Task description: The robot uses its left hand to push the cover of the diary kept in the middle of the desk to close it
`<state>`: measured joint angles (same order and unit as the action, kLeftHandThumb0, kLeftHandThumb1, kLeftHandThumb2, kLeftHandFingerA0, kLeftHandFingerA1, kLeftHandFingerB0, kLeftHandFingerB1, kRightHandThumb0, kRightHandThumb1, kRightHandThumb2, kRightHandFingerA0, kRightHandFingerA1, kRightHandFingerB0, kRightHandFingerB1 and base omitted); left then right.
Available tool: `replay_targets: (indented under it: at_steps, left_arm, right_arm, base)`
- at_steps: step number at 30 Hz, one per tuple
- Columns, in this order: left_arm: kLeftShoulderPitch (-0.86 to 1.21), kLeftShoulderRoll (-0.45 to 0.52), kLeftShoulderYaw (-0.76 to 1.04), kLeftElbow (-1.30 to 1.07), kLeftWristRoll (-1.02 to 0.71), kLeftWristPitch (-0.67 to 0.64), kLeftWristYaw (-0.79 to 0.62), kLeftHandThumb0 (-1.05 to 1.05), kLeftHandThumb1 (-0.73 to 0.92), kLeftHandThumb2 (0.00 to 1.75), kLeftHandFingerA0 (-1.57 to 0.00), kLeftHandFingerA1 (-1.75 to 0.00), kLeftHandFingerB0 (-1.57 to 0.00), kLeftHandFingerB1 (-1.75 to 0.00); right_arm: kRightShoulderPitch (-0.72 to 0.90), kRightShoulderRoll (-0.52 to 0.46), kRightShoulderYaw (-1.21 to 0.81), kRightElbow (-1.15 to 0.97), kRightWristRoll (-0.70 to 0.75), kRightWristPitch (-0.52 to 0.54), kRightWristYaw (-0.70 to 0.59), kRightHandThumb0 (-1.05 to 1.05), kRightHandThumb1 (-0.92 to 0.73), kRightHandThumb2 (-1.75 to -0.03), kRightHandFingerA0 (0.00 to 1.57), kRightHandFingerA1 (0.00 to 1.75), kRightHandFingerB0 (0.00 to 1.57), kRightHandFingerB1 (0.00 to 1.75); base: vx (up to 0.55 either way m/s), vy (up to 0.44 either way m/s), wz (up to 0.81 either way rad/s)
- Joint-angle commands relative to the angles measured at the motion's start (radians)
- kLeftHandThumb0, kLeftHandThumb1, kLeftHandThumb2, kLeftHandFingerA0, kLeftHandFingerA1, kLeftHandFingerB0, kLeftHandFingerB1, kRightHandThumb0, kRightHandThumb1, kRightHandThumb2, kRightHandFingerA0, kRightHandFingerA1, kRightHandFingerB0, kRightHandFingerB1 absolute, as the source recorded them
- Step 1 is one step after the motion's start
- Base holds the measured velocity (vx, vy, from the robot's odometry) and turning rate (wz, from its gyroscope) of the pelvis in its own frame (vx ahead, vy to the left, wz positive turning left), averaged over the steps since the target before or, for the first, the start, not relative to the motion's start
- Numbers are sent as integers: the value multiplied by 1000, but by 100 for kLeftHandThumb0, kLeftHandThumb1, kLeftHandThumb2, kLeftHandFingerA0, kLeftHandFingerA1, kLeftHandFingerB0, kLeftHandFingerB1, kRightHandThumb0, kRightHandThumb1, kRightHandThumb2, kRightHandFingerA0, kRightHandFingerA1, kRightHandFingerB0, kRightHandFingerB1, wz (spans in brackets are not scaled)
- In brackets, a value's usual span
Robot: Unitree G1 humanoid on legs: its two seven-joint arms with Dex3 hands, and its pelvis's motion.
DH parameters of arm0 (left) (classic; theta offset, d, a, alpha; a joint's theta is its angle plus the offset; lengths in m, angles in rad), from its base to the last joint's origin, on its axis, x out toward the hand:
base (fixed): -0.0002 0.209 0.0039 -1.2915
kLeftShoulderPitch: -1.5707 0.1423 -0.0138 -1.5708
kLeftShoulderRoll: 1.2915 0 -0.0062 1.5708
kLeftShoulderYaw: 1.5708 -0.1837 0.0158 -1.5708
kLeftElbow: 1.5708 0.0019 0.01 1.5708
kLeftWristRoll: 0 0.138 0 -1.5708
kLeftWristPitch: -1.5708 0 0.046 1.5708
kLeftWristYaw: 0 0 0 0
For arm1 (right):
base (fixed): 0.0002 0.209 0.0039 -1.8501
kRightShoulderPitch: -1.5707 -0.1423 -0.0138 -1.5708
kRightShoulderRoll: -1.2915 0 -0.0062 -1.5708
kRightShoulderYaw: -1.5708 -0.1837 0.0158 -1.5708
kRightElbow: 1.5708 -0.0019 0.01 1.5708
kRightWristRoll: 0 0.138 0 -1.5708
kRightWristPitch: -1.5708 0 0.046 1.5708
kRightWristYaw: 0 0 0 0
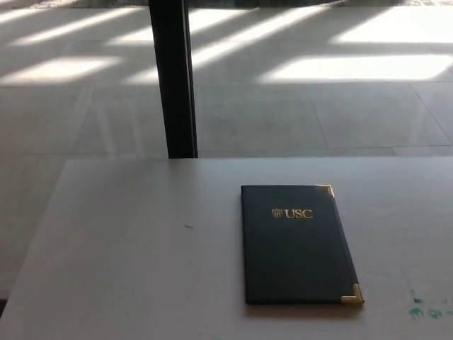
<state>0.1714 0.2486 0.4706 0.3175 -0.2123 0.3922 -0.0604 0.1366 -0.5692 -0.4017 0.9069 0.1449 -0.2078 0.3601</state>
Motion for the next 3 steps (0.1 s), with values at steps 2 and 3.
replay_targets:
  at_steps: [2,3]
  left_arm:
    - [-2,37,8,50,-20,59,-21,-79,82,65,-44,-65,-41,-54]
    - [-2,37,8,50,-20,59,-21,-79,82,65,-44,-65,-41,-54]
  right_arm:
    - [0,-5,-3,-12,11,22,-11,-88,-76,-64,80,64,77,46]
    - [0,-5,-3,-12,11,22,-11,-88,-76,-64,80,64,77,46]
  base:
    - [0,0,0]
    - [0,0,0]
